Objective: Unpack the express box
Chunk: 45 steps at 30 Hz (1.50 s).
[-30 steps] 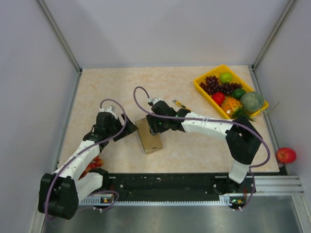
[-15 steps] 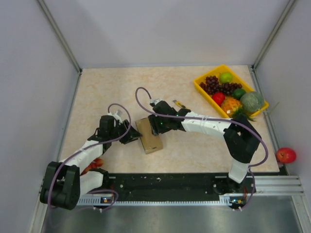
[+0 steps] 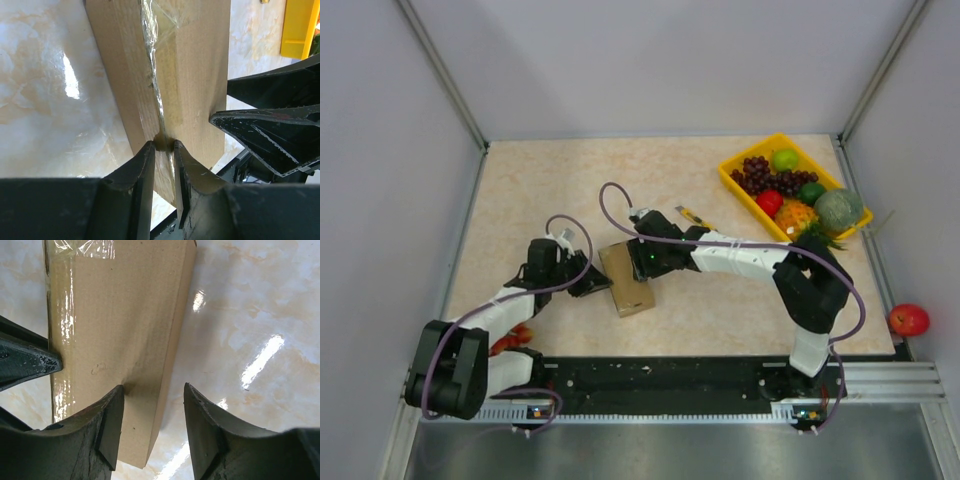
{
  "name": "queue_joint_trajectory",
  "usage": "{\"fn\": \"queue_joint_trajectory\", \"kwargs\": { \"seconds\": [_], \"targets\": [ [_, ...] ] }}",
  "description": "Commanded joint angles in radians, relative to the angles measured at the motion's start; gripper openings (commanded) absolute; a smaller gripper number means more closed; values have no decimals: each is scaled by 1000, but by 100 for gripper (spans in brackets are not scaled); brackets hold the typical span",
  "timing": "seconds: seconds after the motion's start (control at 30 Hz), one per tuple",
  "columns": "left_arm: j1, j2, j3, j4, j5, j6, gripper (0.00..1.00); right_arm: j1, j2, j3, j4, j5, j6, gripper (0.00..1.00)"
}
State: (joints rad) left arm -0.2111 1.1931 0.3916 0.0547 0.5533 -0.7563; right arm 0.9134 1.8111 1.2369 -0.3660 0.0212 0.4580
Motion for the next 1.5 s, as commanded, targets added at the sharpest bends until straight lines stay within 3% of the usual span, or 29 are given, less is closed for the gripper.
{"fn": "queue_joint_trajectory", "kwargs": {
  "seconds": [0.0,0.3,1.0,1.2,1.47],
  "targets": [
    [1,-35,-31,22,-58,28,25,-27,22,-36,-1,3,25,47],
    [1,-82,-66,-41,-119,61,29,-45,36,-48,-16,-3,48,46],
    [1,-118,-100,-128,-257,83,26,-59,42,-45,-27,-12,73,44],
    [1,-79,-57,-206,-306,55,20,-59,36,-42,-30,-10,77,44],
    [1,-62,3,-391,-481,3,11,-59,31,-40,-33,-6,79,44]
  ]
}}
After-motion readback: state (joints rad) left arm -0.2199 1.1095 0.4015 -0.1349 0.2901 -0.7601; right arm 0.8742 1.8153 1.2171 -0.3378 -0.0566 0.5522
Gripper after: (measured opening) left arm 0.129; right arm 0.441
